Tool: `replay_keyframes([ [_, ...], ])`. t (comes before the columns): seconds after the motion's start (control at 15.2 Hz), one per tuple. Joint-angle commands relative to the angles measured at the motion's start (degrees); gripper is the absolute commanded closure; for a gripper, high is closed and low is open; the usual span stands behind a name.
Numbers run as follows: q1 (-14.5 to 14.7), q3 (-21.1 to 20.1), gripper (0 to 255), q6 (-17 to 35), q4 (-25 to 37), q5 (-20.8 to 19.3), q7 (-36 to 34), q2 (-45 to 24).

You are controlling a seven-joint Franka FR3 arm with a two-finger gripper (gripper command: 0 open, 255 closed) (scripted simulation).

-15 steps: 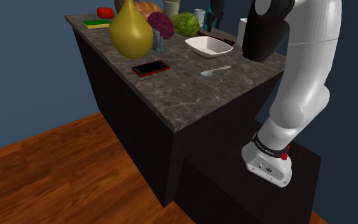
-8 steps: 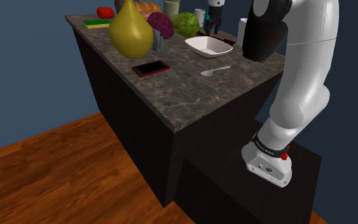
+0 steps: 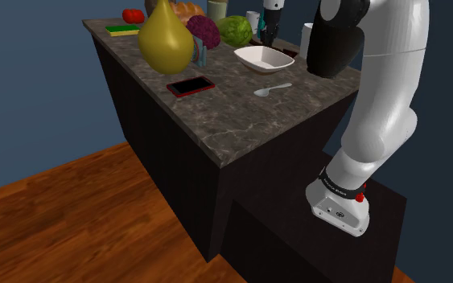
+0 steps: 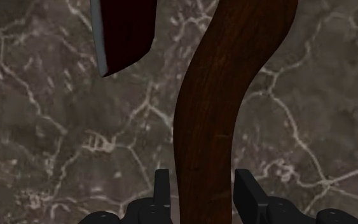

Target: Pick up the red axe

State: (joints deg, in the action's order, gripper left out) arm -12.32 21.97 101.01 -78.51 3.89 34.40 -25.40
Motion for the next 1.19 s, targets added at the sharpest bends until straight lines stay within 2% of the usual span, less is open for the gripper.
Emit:
replay_keyframes([
  [0.0,0.0,0.0,255,0.01,-0.01,0.0,0.0,-0.01],
  [0.46,-0.41,0.09,255,-4.06,4.29,0.06,0.19,-0.23],
  [1.12,-1.8,0.15,255,-12.88,15.05,0.69,0.7,-2.13],
])
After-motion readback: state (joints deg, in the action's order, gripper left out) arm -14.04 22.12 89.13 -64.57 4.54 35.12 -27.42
